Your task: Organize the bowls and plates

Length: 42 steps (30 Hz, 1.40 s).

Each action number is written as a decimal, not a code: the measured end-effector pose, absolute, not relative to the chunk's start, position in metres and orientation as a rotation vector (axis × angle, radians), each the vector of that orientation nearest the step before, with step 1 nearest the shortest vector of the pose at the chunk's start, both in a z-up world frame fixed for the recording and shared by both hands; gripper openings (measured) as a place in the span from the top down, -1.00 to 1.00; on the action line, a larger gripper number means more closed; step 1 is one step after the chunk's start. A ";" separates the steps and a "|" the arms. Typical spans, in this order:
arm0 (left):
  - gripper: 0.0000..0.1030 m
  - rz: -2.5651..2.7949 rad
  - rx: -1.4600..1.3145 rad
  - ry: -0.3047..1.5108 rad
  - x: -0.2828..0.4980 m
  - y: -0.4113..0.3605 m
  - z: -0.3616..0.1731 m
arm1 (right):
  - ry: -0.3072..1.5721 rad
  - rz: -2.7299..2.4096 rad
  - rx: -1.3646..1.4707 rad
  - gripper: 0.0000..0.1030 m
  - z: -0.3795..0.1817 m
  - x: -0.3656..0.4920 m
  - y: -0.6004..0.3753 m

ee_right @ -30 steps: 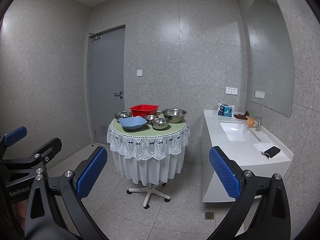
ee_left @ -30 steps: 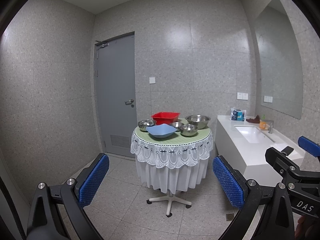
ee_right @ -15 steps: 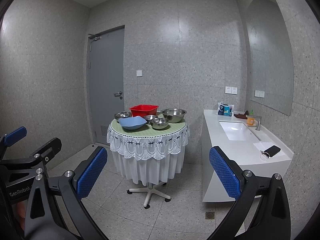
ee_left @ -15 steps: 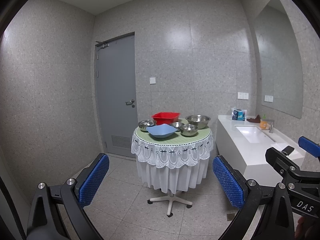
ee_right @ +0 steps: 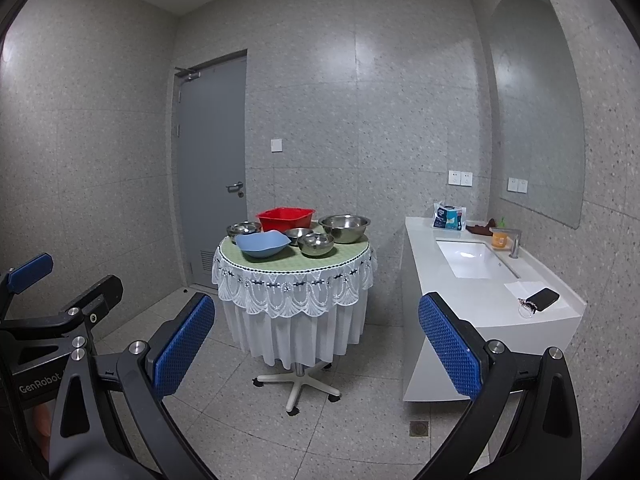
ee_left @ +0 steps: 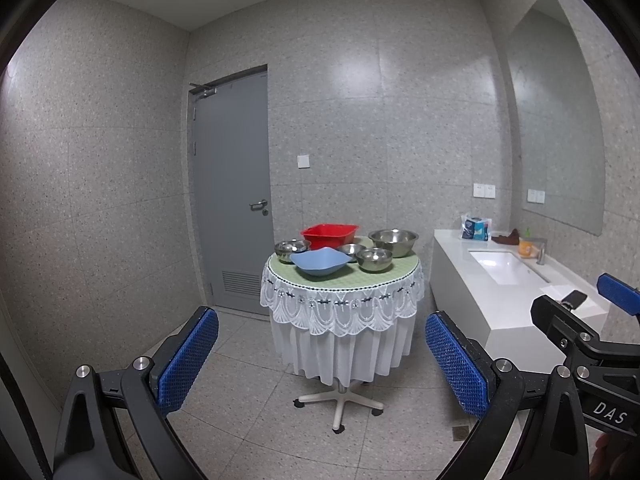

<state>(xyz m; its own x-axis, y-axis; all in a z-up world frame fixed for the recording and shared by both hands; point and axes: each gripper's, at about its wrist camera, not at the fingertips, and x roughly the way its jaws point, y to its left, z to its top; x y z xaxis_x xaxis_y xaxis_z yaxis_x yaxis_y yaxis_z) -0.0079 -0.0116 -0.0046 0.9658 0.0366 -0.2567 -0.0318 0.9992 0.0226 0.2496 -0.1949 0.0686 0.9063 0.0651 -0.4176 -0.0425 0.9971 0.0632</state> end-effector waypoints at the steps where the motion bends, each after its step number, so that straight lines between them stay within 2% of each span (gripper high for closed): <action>1: -0.99 0.035 0.018 0.260 -0.008 -0.012 -0.005 | 0.432 0.056 0.053 -1.00 0.069 0.250 -0.195; 42: -0.99 0.053 0.037 0.309 0.010 -0.025 0.010 | 0.483 0.084 0.083 -1.00 0.075 0.267 -0.207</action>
<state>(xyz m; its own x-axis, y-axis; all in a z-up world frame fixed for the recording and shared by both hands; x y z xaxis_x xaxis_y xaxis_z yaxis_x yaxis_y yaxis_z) 0.0097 -0.0250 0.0102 0.9511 0.0582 -0.3032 -0.0470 0.9979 0.0443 0.2667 -0.2069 0.0747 0.8825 0.0997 -0.4596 -0.0607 0.9932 0.0989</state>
